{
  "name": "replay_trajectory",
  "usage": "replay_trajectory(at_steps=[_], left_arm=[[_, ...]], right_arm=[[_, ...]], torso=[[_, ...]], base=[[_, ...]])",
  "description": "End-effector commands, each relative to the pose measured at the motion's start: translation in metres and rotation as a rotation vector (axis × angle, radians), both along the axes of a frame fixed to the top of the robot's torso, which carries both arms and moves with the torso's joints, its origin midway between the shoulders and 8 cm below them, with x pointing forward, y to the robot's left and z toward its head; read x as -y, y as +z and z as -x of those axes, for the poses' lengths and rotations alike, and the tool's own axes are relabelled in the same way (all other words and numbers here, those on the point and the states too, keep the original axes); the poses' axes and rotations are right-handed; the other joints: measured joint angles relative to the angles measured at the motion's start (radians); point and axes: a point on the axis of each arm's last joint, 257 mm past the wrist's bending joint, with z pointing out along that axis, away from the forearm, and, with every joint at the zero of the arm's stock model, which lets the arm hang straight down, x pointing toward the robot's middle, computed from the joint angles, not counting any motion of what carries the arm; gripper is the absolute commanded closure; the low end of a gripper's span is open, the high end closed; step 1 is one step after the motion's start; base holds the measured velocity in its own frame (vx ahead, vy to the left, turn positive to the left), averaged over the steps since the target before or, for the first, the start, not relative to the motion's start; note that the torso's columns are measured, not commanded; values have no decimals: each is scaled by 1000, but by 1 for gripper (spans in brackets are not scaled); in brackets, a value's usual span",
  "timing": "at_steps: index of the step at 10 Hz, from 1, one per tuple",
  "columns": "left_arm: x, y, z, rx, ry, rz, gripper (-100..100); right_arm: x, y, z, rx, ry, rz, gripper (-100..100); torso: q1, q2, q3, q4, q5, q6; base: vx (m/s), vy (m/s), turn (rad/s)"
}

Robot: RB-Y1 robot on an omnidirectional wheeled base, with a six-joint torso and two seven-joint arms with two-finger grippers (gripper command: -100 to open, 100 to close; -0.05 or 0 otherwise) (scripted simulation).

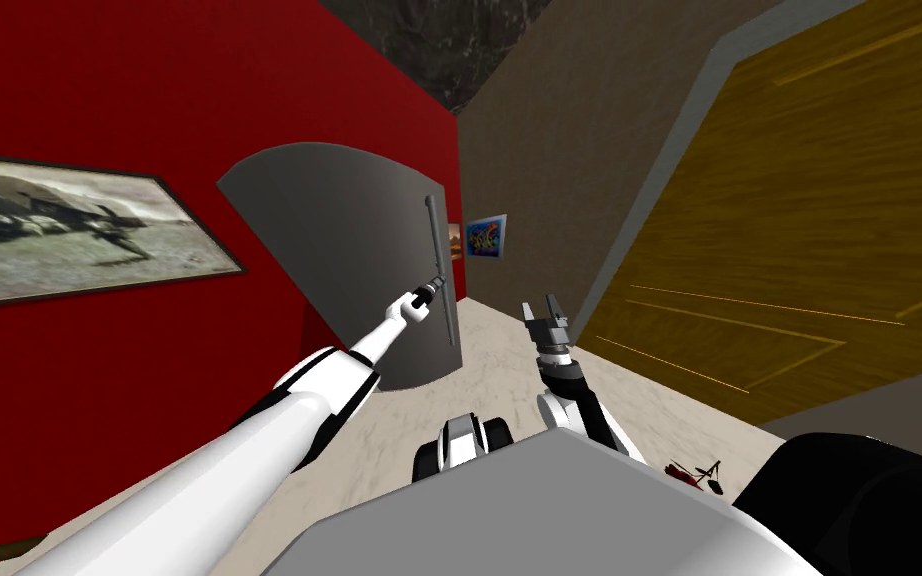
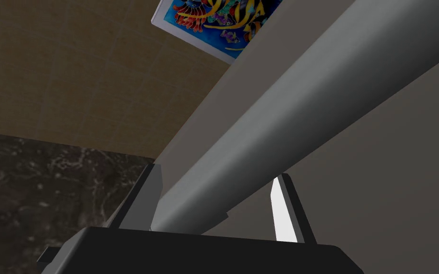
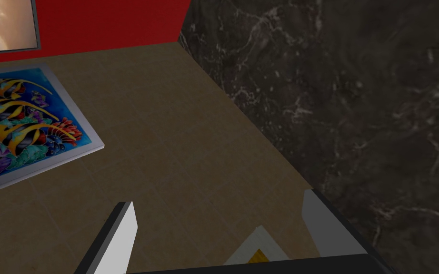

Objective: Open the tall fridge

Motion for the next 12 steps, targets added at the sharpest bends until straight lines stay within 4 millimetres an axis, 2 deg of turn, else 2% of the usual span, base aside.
replay_trajectory(at_steps=[1, 3, 4, 6, 7, 8, 9, 10, 11, 12], left_arm=[[-27, 7, -3, 8, 3, 1, 100], [-28, 1, 4, 7, -24, -15, 100], [-42, 4, 0, 2, -9, -7, 100], [-46, -3, 7, -5, -34, -23, 100], [-56, -1, 4, -15, -24, -7, 100], [-56, -1, 4, -22, -26, 4, 100], [-57, -15, 11, -31, -47, -32, 100], [-69, -8, 9, -31, -38, -22, 100], [-69, -8, 9, -42, -40, -5, 100], [-71, -20, 18, -47, -65, -45, 100]], right_arm=[[0, 0, 0, 0, 0, 0, 0], [0, 0, 0, 0, 0, 0, 0], [0, 0, 0, 0, 0, 0, 0], [0, 0, 0, 0, 0, 0, 0], [0, 0, 0, 0, 0, 0, 0], [0, 0, 0, 0, 0, 0, 0], [0, 0, 0, 0, 0, 0, 0], [0, 0, 0, 0, 0, 0, 0], [0, 0, 0, 0, 0, 0, 0], [0, 0, 0, 0, 0, 0, 0]], torso=[[-1, 1, 1, -2, -1, 4], [1, 0, 0, -1, 0, 0], [-1, 3, 1, -3, -1, 5], [-2, -1, -1, -1, -2, 1], [-2, 1, 1, -3, -2, 5], [-4, 0, 0, -4, -3, 5], [-4, -3, -2, -3, -2, 3], [-6, -2, -2, -7, -3, 8], [-8, -2, -2, -7, -4, 8], [-8, -5, -4, -6, -4, 6]], base=[[-116, 49, -129], [-102, 41, -101], [-141, 48, -126], [-98, 30, -87], [-129, 53, -127], [-60, 26, -19], [-105, 28, -171], [-129, 45, -125], [-72, 24, -8], [-114, 32, -160]])
